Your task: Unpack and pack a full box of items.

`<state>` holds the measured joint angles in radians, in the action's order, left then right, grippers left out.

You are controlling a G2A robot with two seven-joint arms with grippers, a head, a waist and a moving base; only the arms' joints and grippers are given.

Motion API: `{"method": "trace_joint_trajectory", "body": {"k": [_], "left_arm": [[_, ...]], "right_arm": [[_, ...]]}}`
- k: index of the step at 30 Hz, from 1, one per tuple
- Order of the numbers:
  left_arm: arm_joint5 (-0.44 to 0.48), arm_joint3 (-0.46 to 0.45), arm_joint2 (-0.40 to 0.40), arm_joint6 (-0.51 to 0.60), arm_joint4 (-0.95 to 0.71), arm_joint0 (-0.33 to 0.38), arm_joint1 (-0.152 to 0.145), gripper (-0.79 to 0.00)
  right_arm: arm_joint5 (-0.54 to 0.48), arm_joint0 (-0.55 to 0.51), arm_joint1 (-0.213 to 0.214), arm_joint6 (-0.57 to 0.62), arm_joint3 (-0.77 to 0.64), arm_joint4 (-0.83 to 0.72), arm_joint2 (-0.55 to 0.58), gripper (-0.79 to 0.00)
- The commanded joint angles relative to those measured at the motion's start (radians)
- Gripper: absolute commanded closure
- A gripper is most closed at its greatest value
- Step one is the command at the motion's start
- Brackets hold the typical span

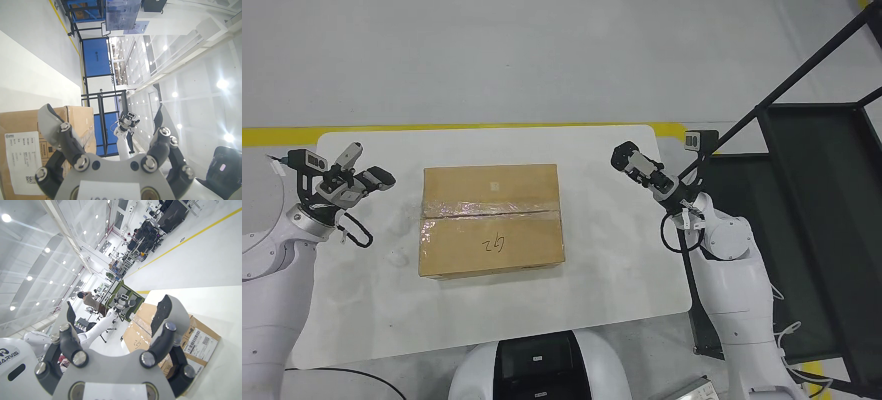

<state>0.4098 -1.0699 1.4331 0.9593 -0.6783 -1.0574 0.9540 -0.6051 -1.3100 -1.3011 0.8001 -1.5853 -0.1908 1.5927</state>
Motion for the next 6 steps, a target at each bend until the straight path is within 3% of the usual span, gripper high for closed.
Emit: {"method": "trace_joint_trajectory", "body": {"k": [1,6], "left_arm": [[0.000,0.000,0.000,0.000,0.000,0.000,0.000,-0.784],[0.000,0.000,0.000,0.000,0.000,0.000,0.000,-0.784]], "right_arm": [[0.000,0.000,0.000,0.000,0.000,0.000,0.000,-0.785],[0.000,0.000,0.000,0.000,0.000,0.000,0.000,-0.785]]}}
